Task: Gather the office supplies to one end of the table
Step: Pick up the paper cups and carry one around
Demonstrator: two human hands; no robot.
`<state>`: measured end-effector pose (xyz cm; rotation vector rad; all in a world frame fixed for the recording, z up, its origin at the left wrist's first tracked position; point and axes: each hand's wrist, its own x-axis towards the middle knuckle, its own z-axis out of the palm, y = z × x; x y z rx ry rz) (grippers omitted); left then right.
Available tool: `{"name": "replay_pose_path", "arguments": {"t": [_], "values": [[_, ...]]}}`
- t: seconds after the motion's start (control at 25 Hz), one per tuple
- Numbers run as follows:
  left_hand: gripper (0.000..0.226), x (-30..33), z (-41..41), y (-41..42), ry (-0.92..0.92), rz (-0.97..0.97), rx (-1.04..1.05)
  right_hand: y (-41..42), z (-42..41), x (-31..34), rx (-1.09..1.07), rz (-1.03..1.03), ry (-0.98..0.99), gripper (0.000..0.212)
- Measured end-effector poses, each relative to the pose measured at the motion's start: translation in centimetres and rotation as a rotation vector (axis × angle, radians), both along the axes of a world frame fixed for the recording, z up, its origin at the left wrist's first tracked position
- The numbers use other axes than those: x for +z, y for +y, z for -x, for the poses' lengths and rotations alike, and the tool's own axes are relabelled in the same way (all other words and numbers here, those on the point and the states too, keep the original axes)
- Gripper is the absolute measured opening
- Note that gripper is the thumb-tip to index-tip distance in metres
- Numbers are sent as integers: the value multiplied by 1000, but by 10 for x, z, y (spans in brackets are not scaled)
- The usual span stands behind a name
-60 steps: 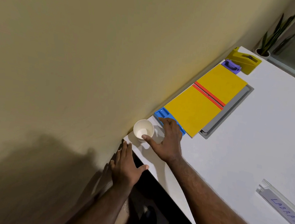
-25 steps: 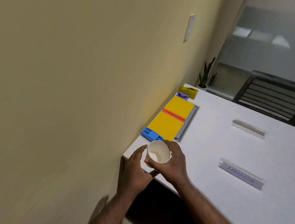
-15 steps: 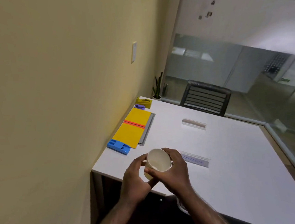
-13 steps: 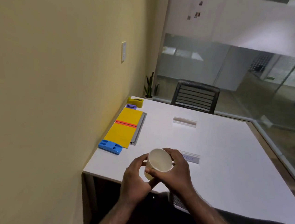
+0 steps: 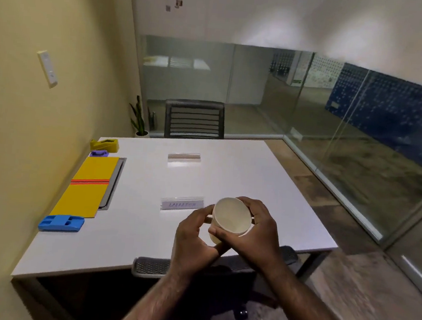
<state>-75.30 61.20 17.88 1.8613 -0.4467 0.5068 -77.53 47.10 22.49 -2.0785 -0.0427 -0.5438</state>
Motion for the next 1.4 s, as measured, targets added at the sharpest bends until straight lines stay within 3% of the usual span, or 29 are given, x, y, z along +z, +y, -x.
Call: {"name": "replay_pose_path", "arguments": {"t": [0.28, 0.56, 0.88, 1.4], "values": [[65, -15, 13, -141, 47, -18, -22, -136, 17, -16, -52, -24, 15, 77], [64, -27, 4, -209, 108, -79, 2, -205, 7, -32, -58, -58, 68, 78], [64, -31, -63, -232, 85, -89, 79, -230, -70, -38, 12, -48, 86, 78], [59, -52, -147, -177, 160, -87, 328, -177, -192, -54, 308, -23, 189, 72]]}}
